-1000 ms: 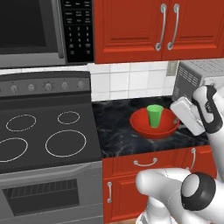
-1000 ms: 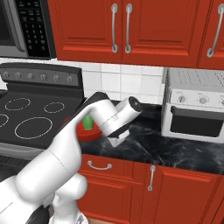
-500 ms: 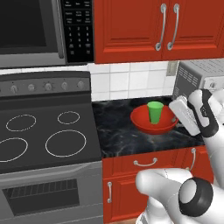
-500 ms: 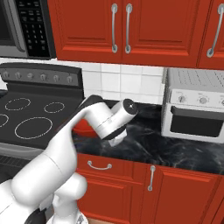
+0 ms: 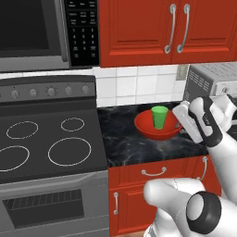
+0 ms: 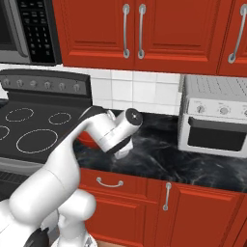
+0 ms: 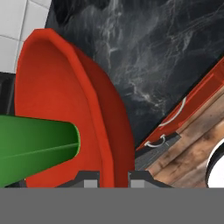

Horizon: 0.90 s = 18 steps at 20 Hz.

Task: Place the cup inside the bowl on the dining table and move the bowl to any counter.

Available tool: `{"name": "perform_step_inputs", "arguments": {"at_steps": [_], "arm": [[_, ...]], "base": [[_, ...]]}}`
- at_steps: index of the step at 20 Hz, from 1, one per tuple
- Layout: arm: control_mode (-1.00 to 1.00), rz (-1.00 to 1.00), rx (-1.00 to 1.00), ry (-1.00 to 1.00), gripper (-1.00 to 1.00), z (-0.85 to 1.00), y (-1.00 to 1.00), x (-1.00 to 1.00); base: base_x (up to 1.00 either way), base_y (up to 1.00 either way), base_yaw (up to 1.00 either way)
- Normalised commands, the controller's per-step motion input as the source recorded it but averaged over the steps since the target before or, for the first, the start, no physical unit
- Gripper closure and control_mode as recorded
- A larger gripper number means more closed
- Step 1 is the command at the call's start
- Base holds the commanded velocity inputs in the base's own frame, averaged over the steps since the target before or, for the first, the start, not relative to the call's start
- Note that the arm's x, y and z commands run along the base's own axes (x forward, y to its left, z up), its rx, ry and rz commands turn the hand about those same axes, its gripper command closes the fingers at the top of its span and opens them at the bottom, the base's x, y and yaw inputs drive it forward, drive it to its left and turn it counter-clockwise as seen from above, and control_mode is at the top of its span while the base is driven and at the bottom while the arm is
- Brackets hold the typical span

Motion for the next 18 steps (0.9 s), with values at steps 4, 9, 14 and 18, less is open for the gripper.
{"name": "perform_step_inputs", "arguments": {"at_steps": [4,9,14,18], "arm": [[-1.00,-0.03,0.00,0.00,1.00,-0.03,0.00,0.09],[-1.00,-0.03,0.00,-0.01,1.00,-0.19,0.00,0.23],[-1.00,-0.03,0.00,0.00,1.00,-0.24,0.00,0.28],[-1.00,-0.02,0.00,-0.01,1.00,-0.19,0.00,0.34]], "base": [[0.00,0.00,0.00],[0.00,0.00,0.00],[0.00,0.00,0.00],[0.00,0.00,0.00]]}}
